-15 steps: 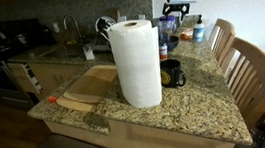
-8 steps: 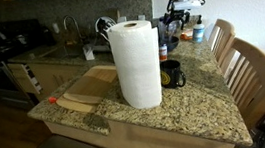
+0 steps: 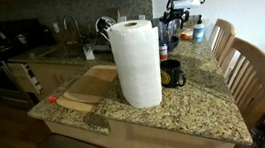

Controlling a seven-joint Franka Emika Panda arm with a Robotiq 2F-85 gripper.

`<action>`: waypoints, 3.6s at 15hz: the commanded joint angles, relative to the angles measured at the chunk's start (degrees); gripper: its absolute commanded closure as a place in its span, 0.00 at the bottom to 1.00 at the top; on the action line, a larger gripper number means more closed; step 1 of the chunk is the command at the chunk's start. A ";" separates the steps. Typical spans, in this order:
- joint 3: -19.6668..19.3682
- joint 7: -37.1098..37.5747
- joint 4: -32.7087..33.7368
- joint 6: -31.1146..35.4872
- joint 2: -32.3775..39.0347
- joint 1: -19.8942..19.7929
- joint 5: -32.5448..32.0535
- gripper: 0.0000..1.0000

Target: Remove the cup from the bowl and place it on the counter

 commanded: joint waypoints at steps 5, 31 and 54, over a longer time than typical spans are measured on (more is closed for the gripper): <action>-0.79 2.38 0.11 1.83 0.00 0.48 -3.13 0.27; 1.99 -6.57 16.06 -26.61 -8.78 6.35 -9.84 0.96; 0.76 -12.91 -1.25 -17.47 -12.43 2.95 -9.59 0.96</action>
